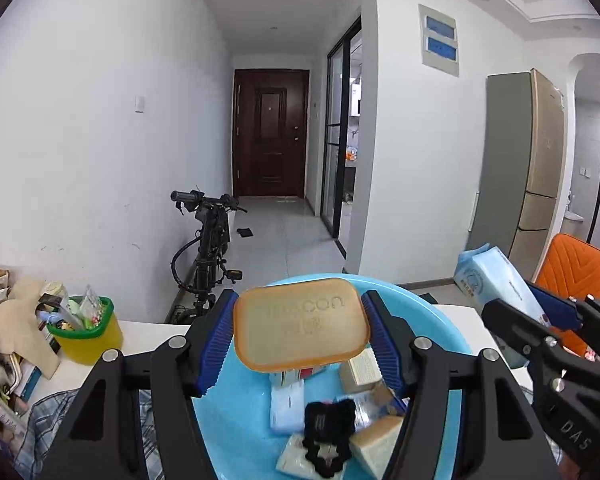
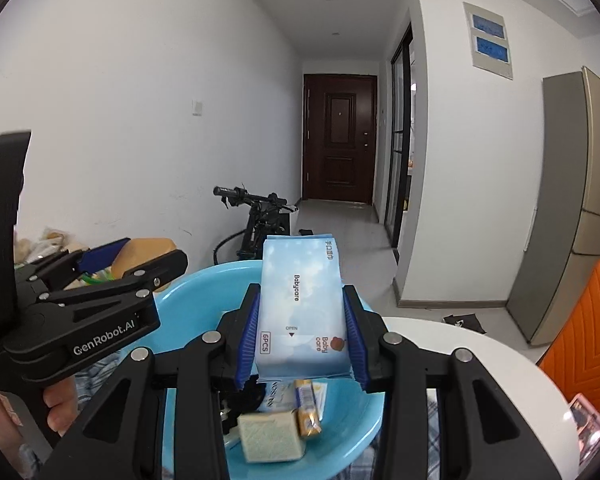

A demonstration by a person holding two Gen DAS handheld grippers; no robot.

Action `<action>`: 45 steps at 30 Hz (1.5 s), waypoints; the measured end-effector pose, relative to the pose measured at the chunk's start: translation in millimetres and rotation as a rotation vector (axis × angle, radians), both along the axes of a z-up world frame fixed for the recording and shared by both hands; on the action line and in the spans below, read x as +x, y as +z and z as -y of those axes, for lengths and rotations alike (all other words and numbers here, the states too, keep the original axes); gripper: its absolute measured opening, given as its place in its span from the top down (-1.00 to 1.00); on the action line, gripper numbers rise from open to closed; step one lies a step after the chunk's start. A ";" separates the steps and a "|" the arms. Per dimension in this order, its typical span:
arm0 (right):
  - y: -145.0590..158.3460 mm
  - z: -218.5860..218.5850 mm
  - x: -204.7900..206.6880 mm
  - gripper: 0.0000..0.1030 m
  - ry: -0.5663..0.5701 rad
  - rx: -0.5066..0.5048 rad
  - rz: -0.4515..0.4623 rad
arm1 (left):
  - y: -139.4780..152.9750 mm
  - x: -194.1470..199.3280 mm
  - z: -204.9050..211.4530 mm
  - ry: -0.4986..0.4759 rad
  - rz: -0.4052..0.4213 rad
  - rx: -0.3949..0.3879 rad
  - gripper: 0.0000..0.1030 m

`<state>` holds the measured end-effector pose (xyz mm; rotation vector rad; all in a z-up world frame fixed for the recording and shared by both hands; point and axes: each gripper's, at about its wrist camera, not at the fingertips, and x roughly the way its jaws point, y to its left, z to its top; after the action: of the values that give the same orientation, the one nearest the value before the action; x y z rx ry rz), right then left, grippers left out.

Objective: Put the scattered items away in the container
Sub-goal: 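Lower the soap dish and light-blue box into the basin with both grippers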

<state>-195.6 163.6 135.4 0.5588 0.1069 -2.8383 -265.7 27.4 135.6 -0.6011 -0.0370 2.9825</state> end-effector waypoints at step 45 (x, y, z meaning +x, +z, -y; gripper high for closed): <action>-7.9 -11.3 -145.4 0.28 -0.016 0.111 0.590 | -18.1 -132.4 -11.3 0.023 0.592 -0.071 -0.27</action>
<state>-341.0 174.9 127.5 1.3892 0.1503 -2.5647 -398.1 38.7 117.5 -1.4700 0.0179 2.7176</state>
